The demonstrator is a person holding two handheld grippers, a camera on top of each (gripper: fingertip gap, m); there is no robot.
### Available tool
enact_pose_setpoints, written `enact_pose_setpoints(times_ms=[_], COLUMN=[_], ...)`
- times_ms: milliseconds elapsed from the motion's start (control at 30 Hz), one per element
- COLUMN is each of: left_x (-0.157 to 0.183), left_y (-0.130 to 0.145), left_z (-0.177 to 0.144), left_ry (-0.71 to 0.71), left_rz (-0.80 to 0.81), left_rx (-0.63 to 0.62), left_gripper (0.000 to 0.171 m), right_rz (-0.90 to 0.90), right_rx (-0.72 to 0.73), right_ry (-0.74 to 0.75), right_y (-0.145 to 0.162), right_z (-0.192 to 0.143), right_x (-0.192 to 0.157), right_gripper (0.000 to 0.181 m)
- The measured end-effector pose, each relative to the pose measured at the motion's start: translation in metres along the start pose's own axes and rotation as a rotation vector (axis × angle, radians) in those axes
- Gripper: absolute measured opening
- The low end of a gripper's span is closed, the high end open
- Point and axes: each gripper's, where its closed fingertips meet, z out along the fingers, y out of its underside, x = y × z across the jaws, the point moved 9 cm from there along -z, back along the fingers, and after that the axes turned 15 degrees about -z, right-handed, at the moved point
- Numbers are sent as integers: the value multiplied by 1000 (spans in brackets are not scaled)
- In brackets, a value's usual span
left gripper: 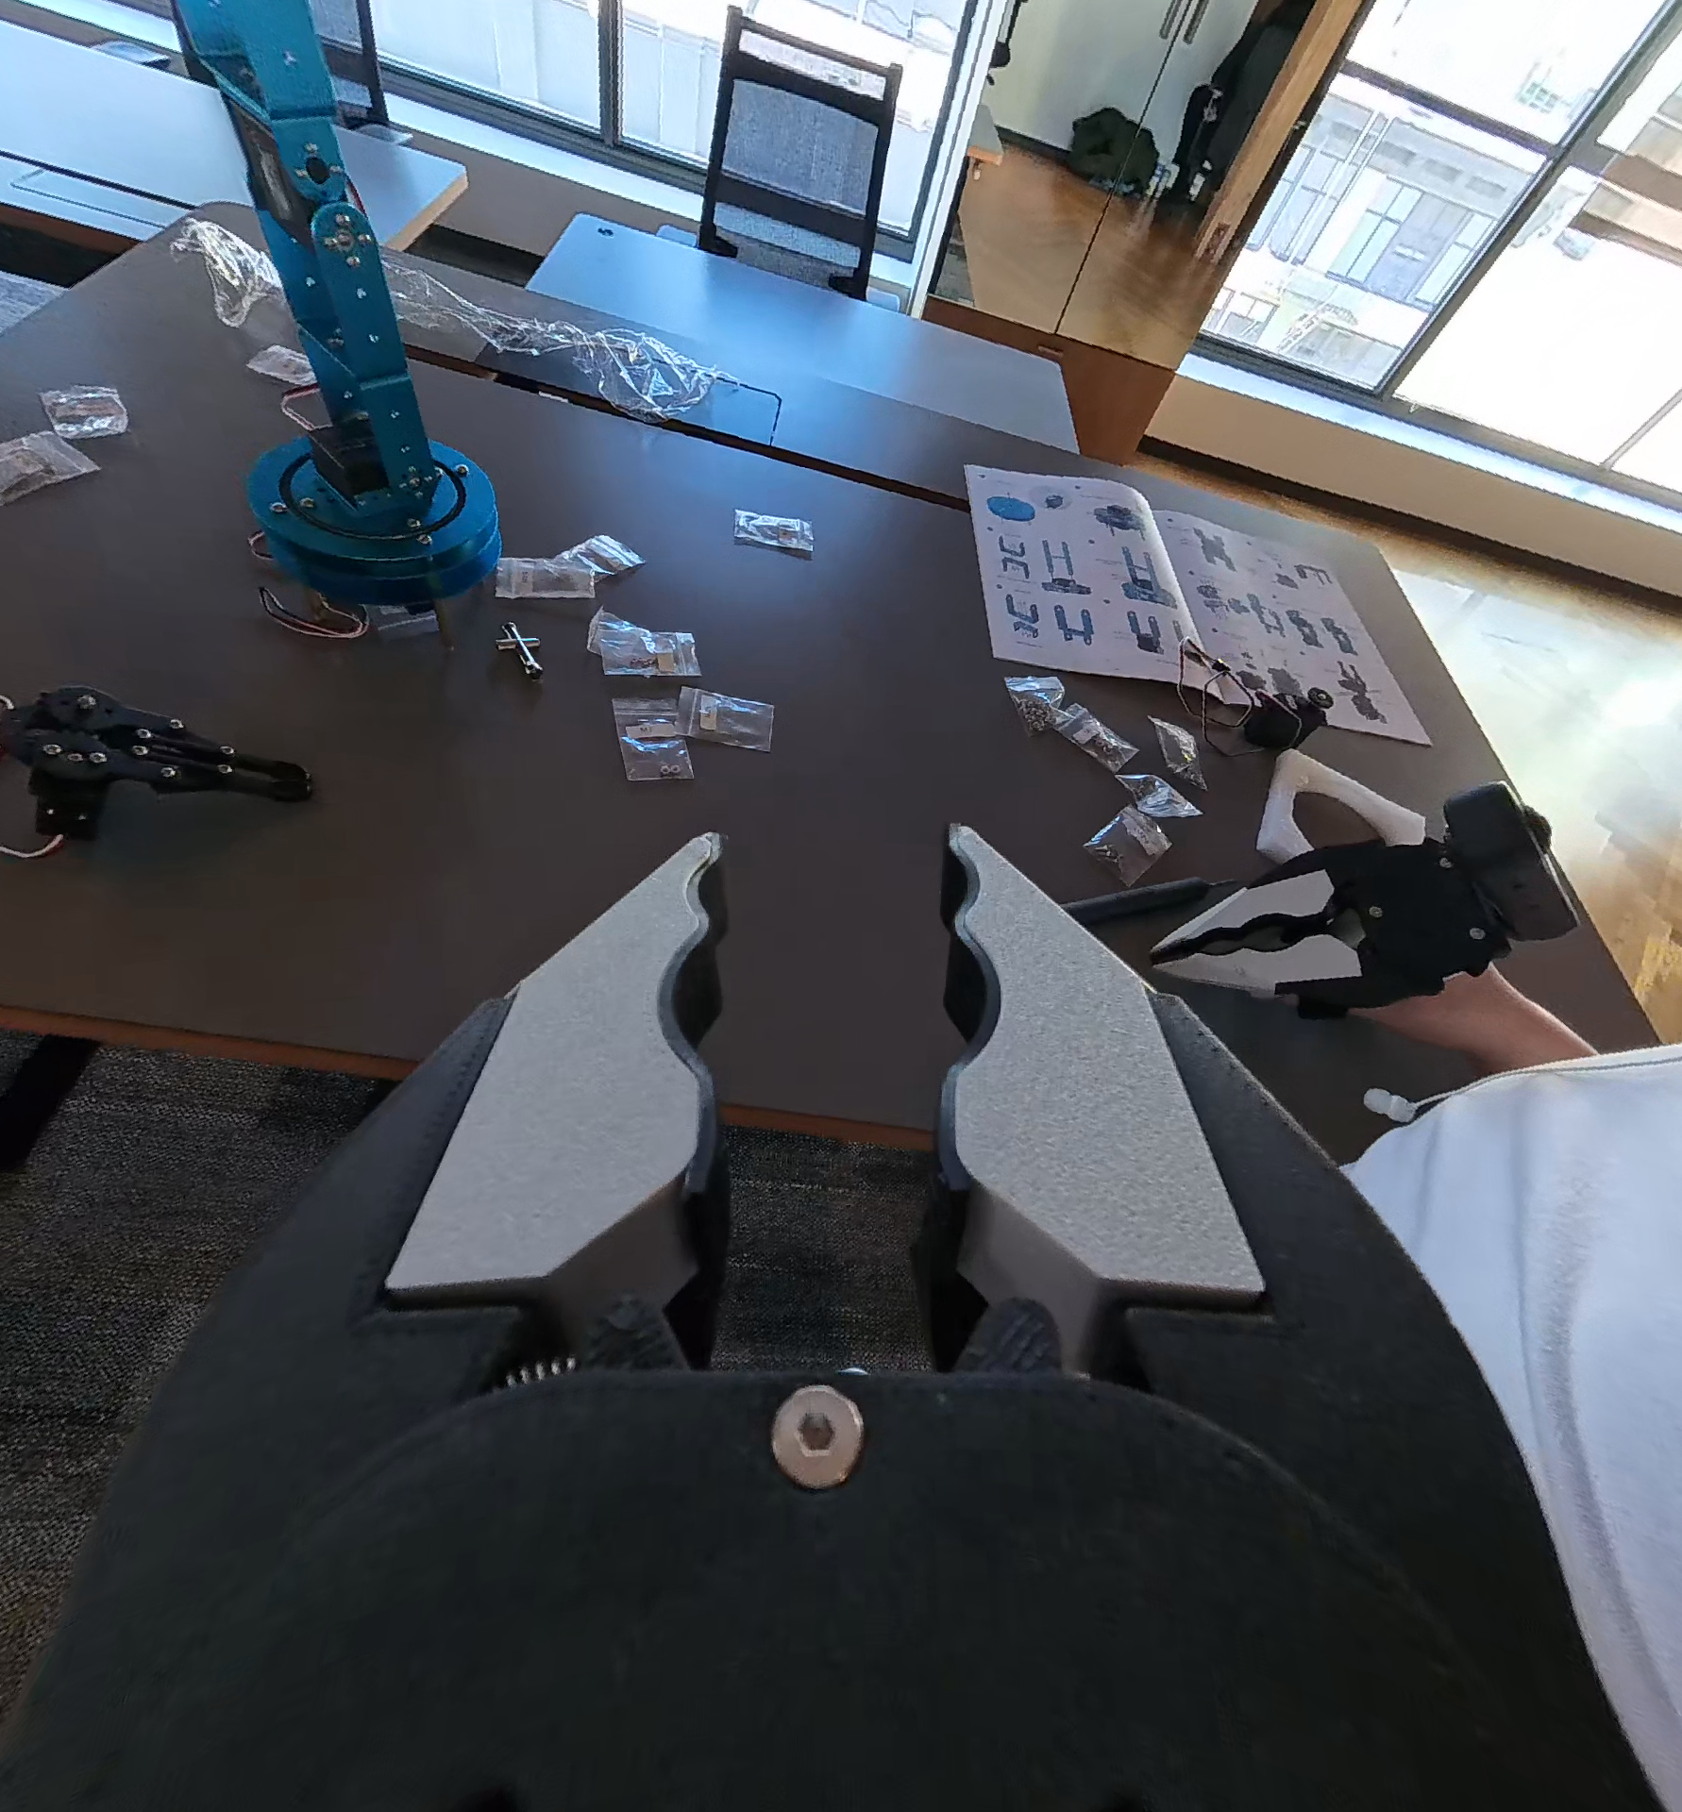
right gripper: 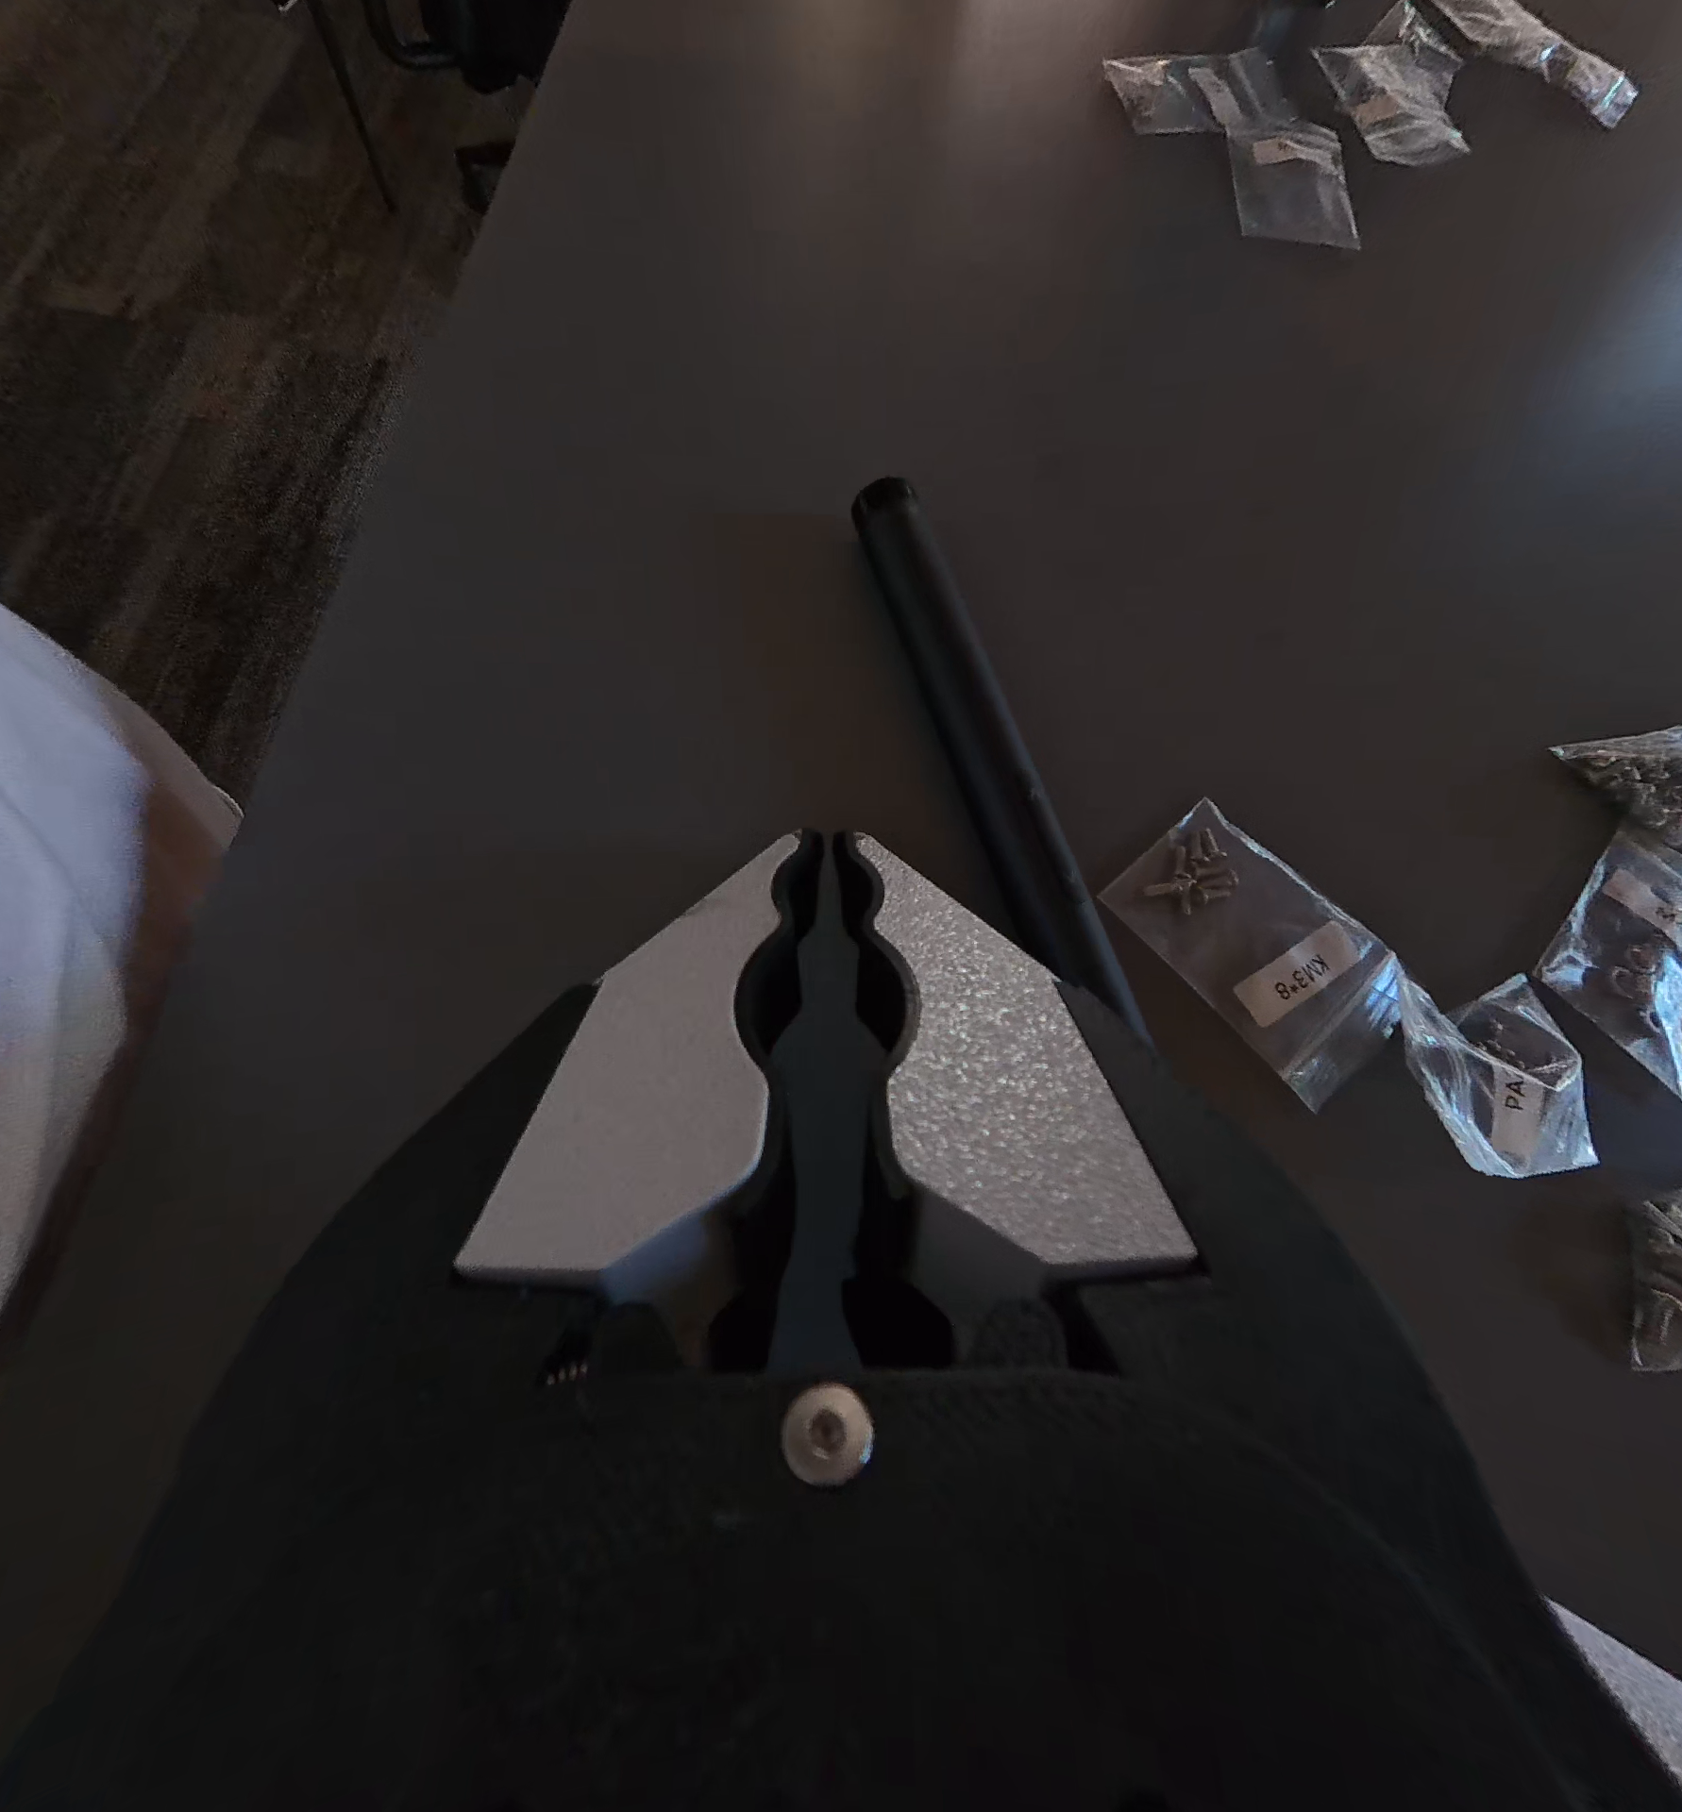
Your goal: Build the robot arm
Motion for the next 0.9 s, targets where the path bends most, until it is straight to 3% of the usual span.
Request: enact_pose_setpoints(times_ms=[233, 400, 500, 700, 900], left_x=[-17, -57, -93, -197, -314], left_y=[-1, 5, 16, 64, 99], left_z=[-14, -36, -58, -146, -271], left_ry=[-7, -4, -12, -187, -344], left_rz=[13, -33, -85, -227, -303], left_rx=[12, 102, 141, 224, 278], left_gripper=[42, 42, 43, 42, 38], right_rz=[-60, -85, -90, -192, -267], right_rx=[19, 195, 218, 274, 372], right_ry=[18, 1, -18, -120, -200], right_y=[-8, -47, -80, -182, -299], right_z=[4, 14, 38, 129, 268], right_x=[1, -6, -4, -10, -48], right_gripper=[3, 4, 4, 4, 3])
